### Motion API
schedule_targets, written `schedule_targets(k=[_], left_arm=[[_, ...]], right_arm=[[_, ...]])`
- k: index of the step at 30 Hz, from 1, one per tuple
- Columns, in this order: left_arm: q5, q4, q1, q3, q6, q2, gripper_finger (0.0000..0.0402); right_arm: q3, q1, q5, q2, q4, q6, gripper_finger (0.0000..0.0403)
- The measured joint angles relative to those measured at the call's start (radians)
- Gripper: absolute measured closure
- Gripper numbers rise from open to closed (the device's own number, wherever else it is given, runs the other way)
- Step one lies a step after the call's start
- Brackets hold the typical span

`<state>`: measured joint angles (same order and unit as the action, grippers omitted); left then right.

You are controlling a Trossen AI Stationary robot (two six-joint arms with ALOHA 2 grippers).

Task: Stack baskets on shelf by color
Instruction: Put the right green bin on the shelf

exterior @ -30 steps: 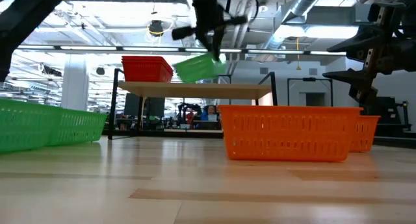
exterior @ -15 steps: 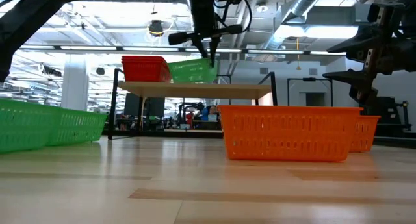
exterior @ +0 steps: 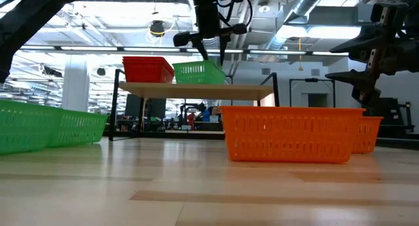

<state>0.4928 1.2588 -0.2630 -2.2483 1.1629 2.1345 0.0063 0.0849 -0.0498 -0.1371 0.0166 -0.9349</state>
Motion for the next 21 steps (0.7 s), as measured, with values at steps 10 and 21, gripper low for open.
schedule_targets(k=[10,21], left_arm=[[-0.005,-0.220,0.025,-0.101,-0.252,-0.005,0.0263],[-0.230,-0.340,-0.074,-0.098,-0.321,0.129,0.0393]], right_arm=[[0.000,0.001,-0.001,0.000,0.000,0.000,0.0159],[0.000,0.002,-0.002,-0.008,0.000,0.000,0.0159]])
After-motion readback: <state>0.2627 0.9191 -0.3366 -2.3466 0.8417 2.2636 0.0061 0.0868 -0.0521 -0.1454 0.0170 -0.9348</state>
